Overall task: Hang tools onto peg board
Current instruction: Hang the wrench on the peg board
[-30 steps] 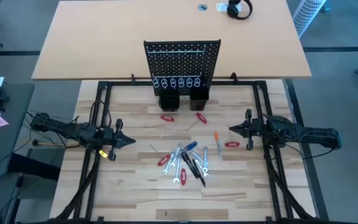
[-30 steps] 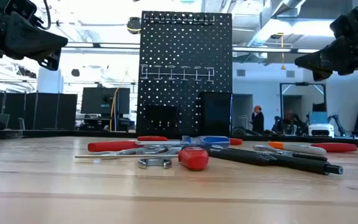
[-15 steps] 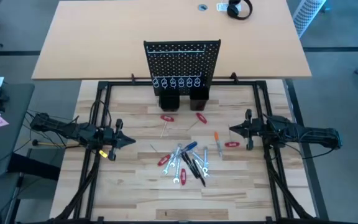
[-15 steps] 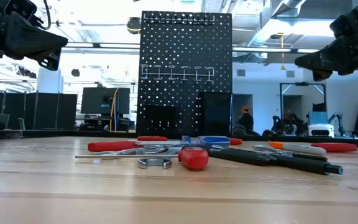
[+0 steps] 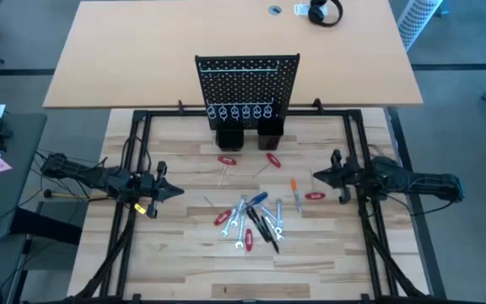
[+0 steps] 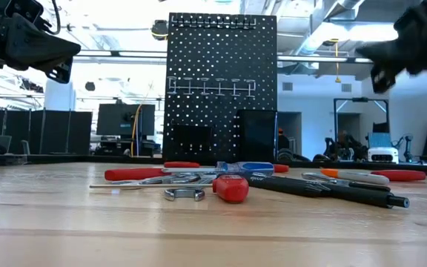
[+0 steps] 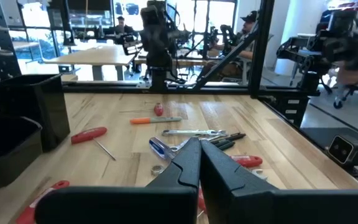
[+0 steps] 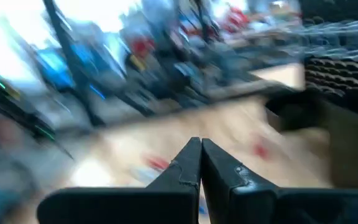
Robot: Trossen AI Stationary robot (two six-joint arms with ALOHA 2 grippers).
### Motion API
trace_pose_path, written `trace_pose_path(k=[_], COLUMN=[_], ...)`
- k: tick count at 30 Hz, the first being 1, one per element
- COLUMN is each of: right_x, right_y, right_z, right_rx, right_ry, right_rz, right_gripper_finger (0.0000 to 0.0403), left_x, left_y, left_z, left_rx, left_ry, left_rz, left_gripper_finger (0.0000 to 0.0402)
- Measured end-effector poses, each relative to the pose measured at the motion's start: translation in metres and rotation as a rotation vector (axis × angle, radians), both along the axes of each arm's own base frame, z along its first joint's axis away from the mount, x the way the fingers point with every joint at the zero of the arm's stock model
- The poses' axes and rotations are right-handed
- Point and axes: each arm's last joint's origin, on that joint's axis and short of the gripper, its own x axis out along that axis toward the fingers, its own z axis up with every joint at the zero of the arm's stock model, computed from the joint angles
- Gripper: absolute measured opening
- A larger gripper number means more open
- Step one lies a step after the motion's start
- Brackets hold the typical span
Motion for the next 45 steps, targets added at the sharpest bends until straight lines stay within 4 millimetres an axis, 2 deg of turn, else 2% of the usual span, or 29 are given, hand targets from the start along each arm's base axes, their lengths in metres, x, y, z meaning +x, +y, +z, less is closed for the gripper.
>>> trace_pose_path(k=[3, 5, 8, 14, 18, 20, 24, 29, 34, 38, 42, 45], right_x=[-0.002, -0.002, 0.002, 0.019, 0.035, 0.047, 0.084, 0.137, 0.173, 0.191, 0.197, 0.198], right_y=[0.002, 0.009, 0.019, 0.043, 0.060, 0.068, 0.081, 0.089, 0.088, 0.087, 0.081, 0.075], right_z=[0.015, 0.019, 0.026, 0.039, 0.059, 0.069, 0.085, 0.092, 0.088, 0.068, 0.031, 0.007], right_rx=[0.119, 0.061, -0.049, -0.283, -0.194, -0.166, -0.075, 0.093, 0.269, 0.426, 0.595, 0.649], right_ry=[-0.213, -0.293, -0.369, -0.442, -0.442, -0.400, -0.195, 0.284, 0.695, 0.899, 1.113, 1.252], right_rz=[0.071, 0.217, 0.286, 0.364, 0.460, 0.436, 0.305, 0.186, 0.047, -0.014, -0.118, -0.226], right_gripper_finger=[0.0016, 0.0016, 0.0016, 0.0016, 0.0016, 0.0016, 0.0016, 0.0021, 0.0064, 0.0118, 0.0184, 0.0228], left_x=[0.000, 0.000, 0.000, 0.000, 0.000, 0.000, 0.000, 0.000, 0.001, 0.002, 0.002, 0.002], left_y=[0.000, 0.000, 0.000, 0.001, 0.001, 0.001, 0.001, 0.001, 0.001, 0.002, 0.002, 0.002], left_z=[0.003, 0.006, 0.007, 0.006, 0.006, 0.006, 0.007, 0.006, 0.000, -0.002, -0.002, -0.002], left_rx=[0.076, 0.122, 0.185, 0.206, 0.124, 0.096, 0.088, 0.079, 0.073, 0.049, 0.047, 0.051], left_ry=[-0.042, -0.075, -0.085, -0.080, -0.070, -0.070, -0.071, -0.072, -0.057, -0.050, -0.051, -0.051], left_rz=[0.005, 0.009, 0.013, 0.036, 0.035, 0.034, 0.034, 0.035, 0.054, 0.073, 0.075, 0.075], left_gripper_finger=[0.0000, 0.0000, 0.0000, 0.0000, 0.0000, 0.0000, 0.0000, 0.0000, 0.0000, 0.0000, 0.0000, 0.0000])
